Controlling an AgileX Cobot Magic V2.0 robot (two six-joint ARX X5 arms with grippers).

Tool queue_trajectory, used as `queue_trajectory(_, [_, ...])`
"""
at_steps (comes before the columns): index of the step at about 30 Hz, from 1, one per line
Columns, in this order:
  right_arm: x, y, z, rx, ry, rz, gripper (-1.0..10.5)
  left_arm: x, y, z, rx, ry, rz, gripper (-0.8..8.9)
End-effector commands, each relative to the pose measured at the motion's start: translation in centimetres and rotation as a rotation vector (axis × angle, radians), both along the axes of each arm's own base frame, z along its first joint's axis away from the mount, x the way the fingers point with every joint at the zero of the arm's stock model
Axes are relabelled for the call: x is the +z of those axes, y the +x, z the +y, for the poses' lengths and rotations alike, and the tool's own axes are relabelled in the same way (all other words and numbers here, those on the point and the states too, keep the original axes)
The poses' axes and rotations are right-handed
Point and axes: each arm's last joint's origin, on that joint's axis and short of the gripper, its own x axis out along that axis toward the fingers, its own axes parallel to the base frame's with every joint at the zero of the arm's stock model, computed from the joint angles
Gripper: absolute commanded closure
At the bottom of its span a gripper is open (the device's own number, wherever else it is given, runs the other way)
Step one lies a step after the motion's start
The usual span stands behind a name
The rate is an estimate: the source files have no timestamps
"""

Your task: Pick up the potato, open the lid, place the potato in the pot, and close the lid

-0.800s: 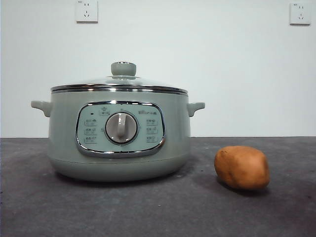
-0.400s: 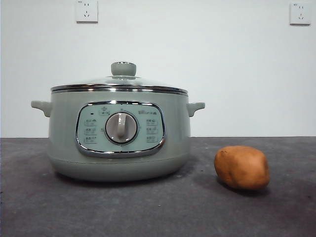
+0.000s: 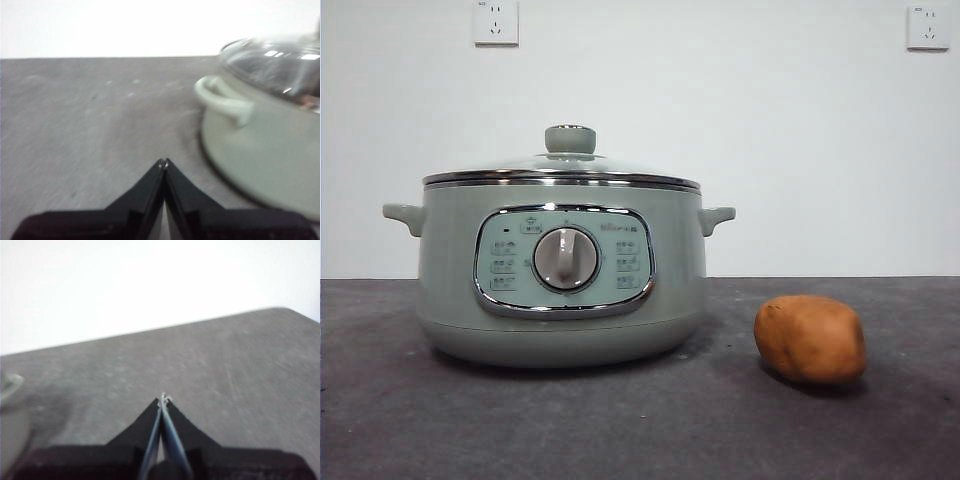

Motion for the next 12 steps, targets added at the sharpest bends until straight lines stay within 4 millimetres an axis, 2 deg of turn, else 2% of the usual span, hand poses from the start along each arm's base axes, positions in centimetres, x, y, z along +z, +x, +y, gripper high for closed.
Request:
queue_trajectory(1, [1.6,-0.2,0.1,0.042,0.015,-0.029,7.6,1.4,0.0,-0.1,-0.035,-0.018,-0.027,7.58])
queue_trajectory(4, [3.3,-0.2,0.3,0.093,0.017,-0.020,5.9,3.0,0.2,-0.1,-0.052,-0.020,-0.028,5.97])
queue_trajectory(5, [3.9,-0.1,0.3,0.112,0.018,-0.010,5.6,3.5,0.4,-0.2,-0.053,-0.019,-0.023,5.42])
queue_trajectory(8, [5.6,0.1,0.5,0.164,0.023,0.033,4.9,4.7,0.9,-0.2,-0.053,-0.019,0.001,4.77])
queue_trajectory(10, [6.8,0.4,0.6,0.197,0.030,0.085,4.2,5.6,1.5,-0.2,-0.054,-0.018,0.037,3.89])
queue_trajectory(12, [7.9,0.8,0.7,0.229,0.039,0.143,4.0,6.5,2.1,-0.3,-0.066,-0.018,0.095,3.06])
